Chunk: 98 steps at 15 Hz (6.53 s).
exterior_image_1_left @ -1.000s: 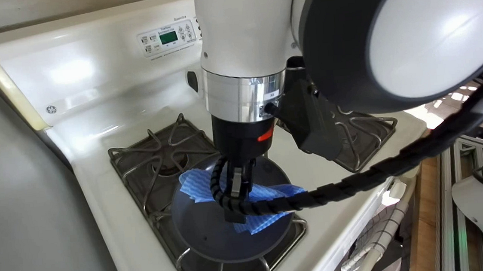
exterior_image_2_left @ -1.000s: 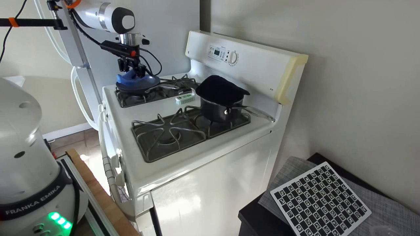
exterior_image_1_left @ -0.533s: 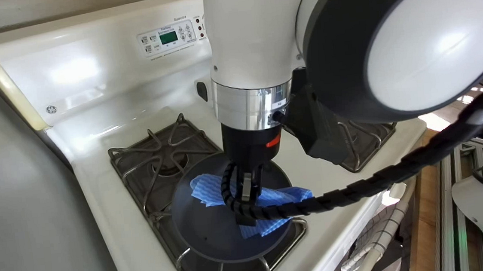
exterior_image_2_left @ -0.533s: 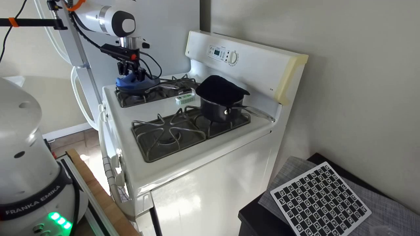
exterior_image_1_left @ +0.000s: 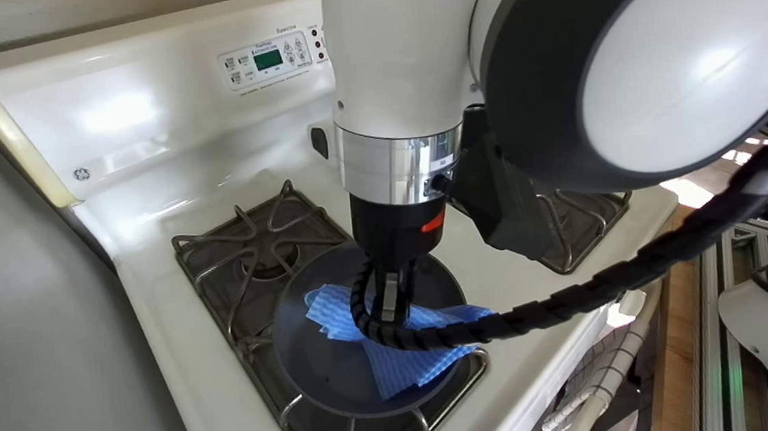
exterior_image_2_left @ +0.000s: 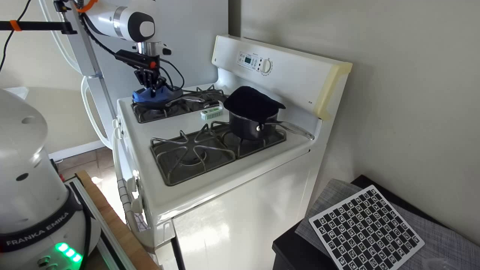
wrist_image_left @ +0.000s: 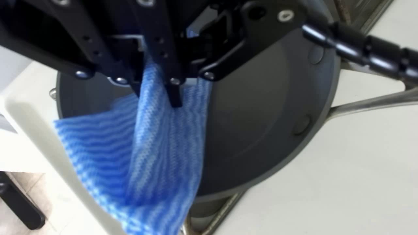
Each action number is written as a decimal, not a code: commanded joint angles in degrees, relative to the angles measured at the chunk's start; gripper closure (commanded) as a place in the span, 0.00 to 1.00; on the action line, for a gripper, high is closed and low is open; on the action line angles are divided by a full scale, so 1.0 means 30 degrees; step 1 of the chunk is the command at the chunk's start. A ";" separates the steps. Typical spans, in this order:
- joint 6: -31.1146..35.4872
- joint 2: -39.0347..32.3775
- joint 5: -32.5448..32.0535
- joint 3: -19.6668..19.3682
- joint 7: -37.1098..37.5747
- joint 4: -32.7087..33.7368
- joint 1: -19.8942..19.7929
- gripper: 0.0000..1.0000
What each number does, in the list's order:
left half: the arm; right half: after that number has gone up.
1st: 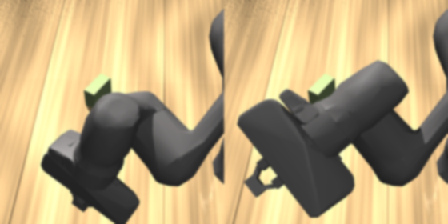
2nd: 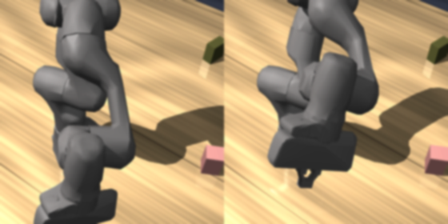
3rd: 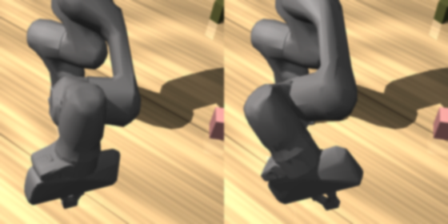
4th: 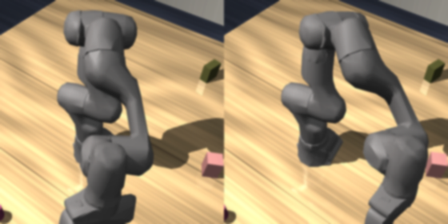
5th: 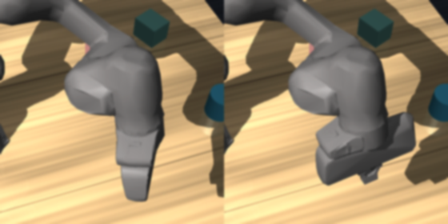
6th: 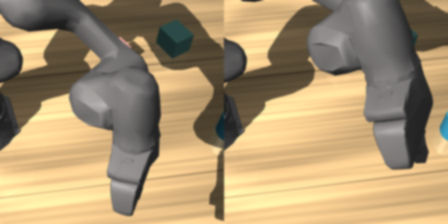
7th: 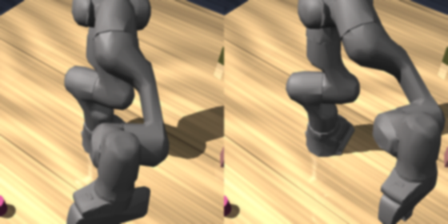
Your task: Use the towel to wipe the pan
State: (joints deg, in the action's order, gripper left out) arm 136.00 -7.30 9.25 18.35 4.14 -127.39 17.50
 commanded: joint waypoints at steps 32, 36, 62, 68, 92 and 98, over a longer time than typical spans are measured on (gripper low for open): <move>0.0362 -0.2090 -0.0502 -0.0366 0.0148 0.0946 0.0136 1.00; 0.0967 -0.2608 -0.0008 -0.0127 -0.0056 0.1505 0.0156 1.00; 0.3215 -0.3269 -0.0855 -0.0137 0.0503 0.1371 0.0631 1.00; 0.4325 -0.3591 0.0669 0.0333 0.0070 0.1698 0.0357 1.00; 0.5521 -0.3500 -0.0395 -0.0123 0.1099 0.1252 0.0667 1.00; 0.5829 -0.3340 -0.4207 -0.1605 0.2174 0.1117 0.1418 1.00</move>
State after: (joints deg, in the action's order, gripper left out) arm 153.43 -17.41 2.20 16.66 8.07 -122.96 19.76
